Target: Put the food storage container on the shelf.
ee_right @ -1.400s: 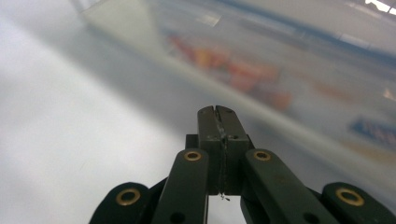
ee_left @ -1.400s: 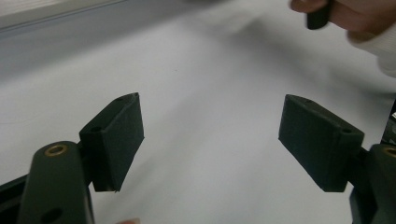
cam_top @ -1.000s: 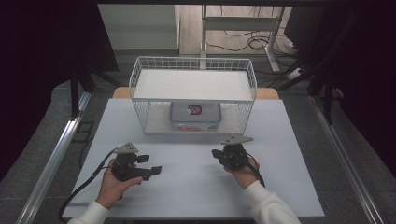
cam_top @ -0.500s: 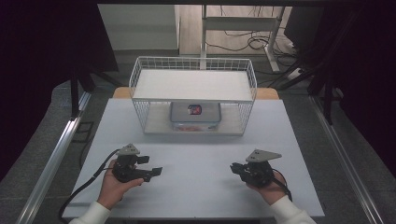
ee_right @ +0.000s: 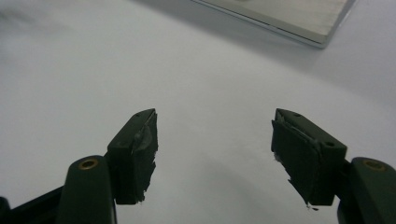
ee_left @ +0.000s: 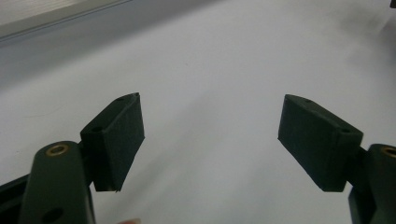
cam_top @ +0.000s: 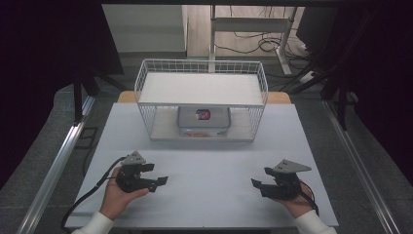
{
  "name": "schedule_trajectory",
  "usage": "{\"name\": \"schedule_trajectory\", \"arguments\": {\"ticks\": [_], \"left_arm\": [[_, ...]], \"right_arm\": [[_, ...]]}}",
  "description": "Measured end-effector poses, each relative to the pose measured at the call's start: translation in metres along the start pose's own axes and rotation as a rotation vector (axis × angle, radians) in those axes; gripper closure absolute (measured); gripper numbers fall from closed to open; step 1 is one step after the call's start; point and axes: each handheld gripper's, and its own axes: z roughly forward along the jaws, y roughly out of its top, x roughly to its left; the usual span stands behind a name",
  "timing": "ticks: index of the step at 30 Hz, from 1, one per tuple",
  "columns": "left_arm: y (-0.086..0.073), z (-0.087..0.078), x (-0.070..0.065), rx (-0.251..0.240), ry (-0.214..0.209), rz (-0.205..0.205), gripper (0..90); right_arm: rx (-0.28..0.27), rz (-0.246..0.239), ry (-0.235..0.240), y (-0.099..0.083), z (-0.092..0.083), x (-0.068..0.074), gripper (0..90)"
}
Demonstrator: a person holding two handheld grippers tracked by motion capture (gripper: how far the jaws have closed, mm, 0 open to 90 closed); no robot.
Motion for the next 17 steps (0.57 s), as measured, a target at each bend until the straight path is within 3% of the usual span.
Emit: {"name": "schedule_trajectory", "arguments": {"ticks": [5,12,17], "left_arm": [[0.0005,-0.0012,0.0007,-0.003,0.0,0.0,22.0],[0.001,-0.0006,0.0011,-0.007,-0.009,-0.006,22.0],[0.0016,-0.0001,0.0016,-0.008,-0.011,-0.013,22.0]], "right_arm": [[-0.008,0.025,0.0,-0.0003,-0.0002,-0.0016,29.5],[-0.015,0.018,-0.005,0.0006,-0.0003,-0.0007,28.8],[-0.054,0.072,0.012,0.0032,-0.0028,-0.0036,26.9]]}}
